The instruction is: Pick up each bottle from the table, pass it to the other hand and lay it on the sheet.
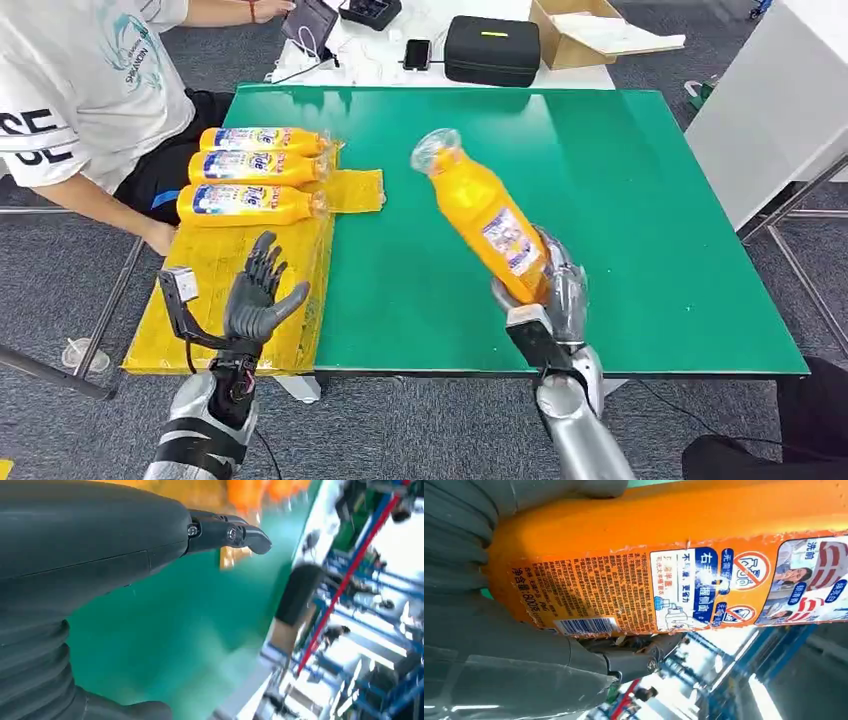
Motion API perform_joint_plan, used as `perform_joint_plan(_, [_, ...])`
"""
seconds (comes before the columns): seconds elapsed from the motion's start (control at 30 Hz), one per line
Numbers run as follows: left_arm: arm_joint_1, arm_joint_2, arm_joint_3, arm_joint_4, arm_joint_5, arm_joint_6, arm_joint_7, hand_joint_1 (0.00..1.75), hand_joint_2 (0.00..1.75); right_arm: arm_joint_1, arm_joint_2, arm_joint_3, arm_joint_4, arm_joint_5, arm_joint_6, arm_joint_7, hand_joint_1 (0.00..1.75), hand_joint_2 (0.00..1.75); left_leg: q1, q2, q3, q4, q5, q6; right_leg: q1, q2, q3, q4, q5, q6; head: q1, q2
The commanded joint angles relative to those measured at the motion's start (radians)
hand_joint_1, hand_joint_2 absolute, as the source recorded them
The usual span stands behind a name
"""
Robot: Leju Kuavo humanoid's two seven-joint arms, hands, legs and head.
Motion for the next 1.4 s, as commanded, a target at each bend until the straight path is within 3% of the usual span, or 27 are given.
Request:
perform_joint_plan(0.03, [0.003,0.042,-0.092,-0.032,0.068,-0.066,0.018,0.0,1.75,0.009,0.058,-0.089,-0.005,-0.023,0.014,-0.019,1.75,1.75,0.0,0.003,0.004,0.0,-0.002,0.0,0.001,0.001,0.003,0.0,-0.001,-0.002,0.0,0.0])
perform_joint_plan(0.13, [0.018,0.055,-0.137,-0.047,0.155,-0.157,0.041,0.0,1.75,0.006,0.068,-0.082,0.078,-0.039,0.074,-0.045,1.75,1.75,0.0,0.001,0.003,-0.001,0.0,0.0,0.0,0.0,0.001,0.0,0.0,-0.001,0.0,0.0])
perform_joint_plan(0.17, [0.021,0.059,-0.151,-0.053,0.169,-0.172,0.042,0.0,1.75,0.005,0.076,-0.079,0.108,-0.05,0.098,-0.059,1.75,1.75,0.0,0.003,0.008,-0.001,-0.003,0.001,0.001,0.001,0.007,-0.001,-0.002,-0.003,0.0,0.0])
perform_joint_plan(0.5, [0.011,0.066,-0.217,-0.041,0.169,-0.177,0.032,0.0,1.75,-0.042,0.142,0.029,0.345,-0.046,0.222,-0.084,1.75,1.75,0.001,0.003,0.004,-0.001,-0.001,0.0,0.002,0.002,0.003,-0.001,0.0,-0.001,0.0,0.0])
perform_joint_plan(0.67, [-0.034,0.054,-0.259,0.034,0.166,-0.185,0.032,0.0,1.75,-0.115,0.225,0.16,0.562,0.02,0.157,-0.094,1.75,1.75,0.002,0.008,0.009,-0.001,-0.003,0.0,0.003,0.005,0.007,-0.001,-0.001,-0.003,0.0,0.0])
perform_joint_plan(0.8, [-0.06,0.053,-0.291,0.073,0.146,-0.175,0.031,0.0,1.75,-0.164,0.258,0.242,0.666,0.052,0.12,-0.091,1.75,1.75,0.002,0.005,0.004,-0.001,-0.001,0.0,0.002,0.002,0.002,-0.001,0.0,-0.002,0.0,0.0])
perform_joint_plan(1.37, [-0.076,0.05,-0.298,0.119,0.177,-0.208,0.026,0.0,1.75,-0.185,0.273,0.361,0.765,0.009,0.131,-0.045,1.75,1.75,0.002,0.003,0.004,0.0,-0.001,-0.001,0.003,0.001,0.002,0.0,-0.001,-0.002,0.001,0.0])
perform_joint_plan(1.4, [-0.071,0.047,-0.289,0.115,0.198,-0.215,0.036,0.09,1.75,-0.189,0.273,0.366,0.772,0.011,0.123,-0.038,1.75,1.75,0.002,0.003,0.003,0.0,-0.001,-0.001,0.002,0.001,0.001,0.0,-0.001,-0.002,0.001,0.0])
